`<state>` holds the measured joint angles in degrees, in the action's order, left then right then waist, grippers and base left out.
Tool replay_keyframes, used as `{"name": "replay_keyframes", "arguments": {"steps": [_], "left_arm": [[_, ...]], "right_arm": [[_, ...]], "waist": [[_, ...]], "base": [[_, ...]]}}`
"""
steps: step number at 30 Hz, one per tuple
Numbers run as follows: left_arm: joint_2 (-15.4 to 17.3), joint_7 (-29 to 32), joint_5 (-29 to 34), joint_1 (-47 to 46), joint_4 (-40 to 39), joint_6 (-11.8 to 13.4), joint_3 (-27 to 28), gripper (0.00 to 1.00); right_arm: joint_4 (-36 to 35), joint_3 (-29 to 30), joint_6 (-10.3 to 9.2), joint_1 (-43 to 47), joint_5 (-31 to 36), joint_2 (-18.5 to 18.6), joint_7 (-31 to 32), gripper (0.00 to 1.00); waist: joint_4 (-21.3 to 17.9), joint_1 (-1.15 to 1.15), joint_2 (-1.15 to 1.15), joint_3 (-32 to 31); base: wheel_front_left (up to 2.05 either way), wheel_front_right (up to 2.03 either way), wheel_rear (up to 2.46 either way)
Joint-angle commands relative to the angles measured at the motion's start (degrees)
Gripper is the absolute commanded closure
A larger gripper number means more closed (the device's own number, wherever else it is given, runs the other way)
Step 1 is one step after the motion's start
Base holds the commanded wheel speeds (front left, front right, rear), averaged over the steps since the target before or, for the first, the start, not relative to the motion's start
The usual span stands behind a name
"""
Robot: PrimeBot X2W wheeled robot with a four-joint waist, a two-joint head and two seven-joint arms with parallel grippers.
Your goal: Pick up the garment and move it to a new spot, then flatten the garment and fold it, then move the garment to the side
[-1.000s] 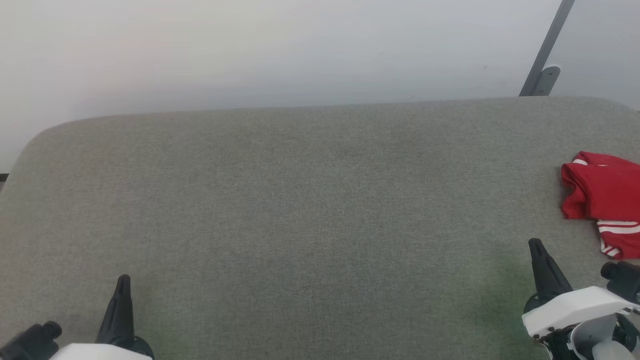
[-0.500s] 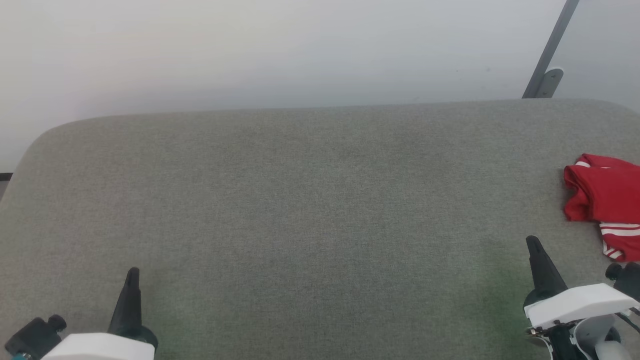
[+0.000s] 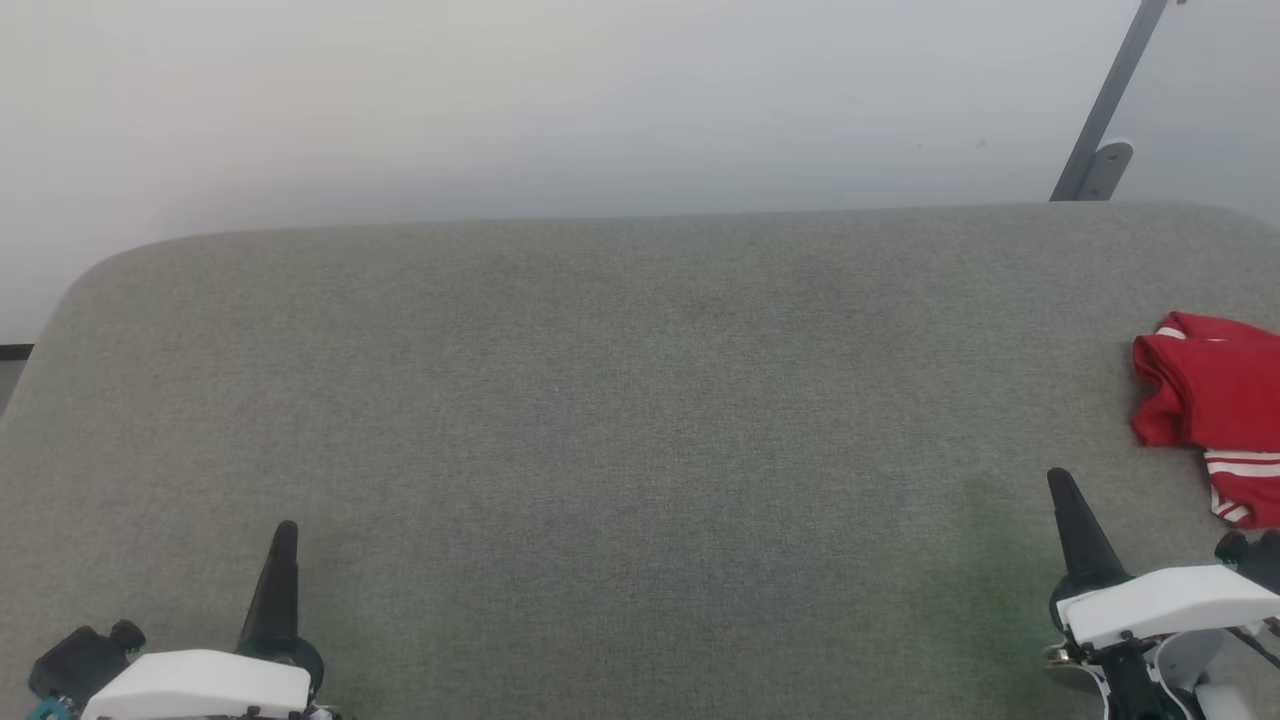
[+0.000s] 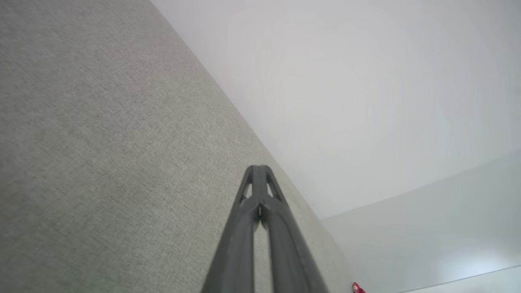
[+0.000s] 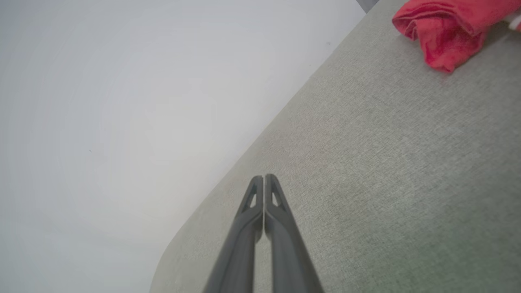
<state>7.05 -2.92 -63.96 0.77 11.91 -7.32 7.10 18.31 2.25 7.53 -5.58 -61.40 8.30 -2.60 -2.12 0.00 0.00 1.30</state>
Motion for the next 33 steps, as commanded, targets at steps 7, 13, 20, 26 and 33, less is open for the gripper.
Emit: {"name": "replay_keyframes", "arguments": {"steps": [7,13,20,26,33], "left_arm": [[-0.3,1.4,-4.0,-2.2,-0.1,-0.1,0.0,1.0],[-0.7,2.4,-6.9,-2.9,0.1,-0.2,-0.1,1.0],[-1.2,3.4,-10.2,-3.6,0.4,-0.2,-0.1,1.0],[-1.6,4.3,-12.6,-4.1,0.6,-0.2,-0.2,1.0],[-2.1,5.2,-15.3,-4.7,0.9,-0.2,-0.3,1.0]], "right_arm": [[-1.4,0.9,-0.03,-1.0,-4.4,-0.6,1.4,1.0],[-1.7,1.2,-0.03,-1.0,-7.6,-1.2,2.3,1.0],[-2.2,1.7,-0.03,-1.0,-11.0,-1.8,3.3,1.0],[-2.5,2.1,-0.04,-0.9,-13.7,-2.3,4.2,1.0],[-2.9,2.5,-0.03,-0.9,-16.8,-2.9,5.0,1.0]], "waist": [[0.2,0.0,0.0,-0.1],[0.4,0.0,0.0,-0.2],[0.6,0.0,0.0,-0.3],[0.7,0.0,0.0,-0.4],[1.0,0.0,0.0,-0.5]], "base": [[0.0,0.0,0.0],[0.0,0.0,0.0],[0.0,0.0,0.0],[0.0,0.0,0.0],[0.0,0.0,0.0]]}}
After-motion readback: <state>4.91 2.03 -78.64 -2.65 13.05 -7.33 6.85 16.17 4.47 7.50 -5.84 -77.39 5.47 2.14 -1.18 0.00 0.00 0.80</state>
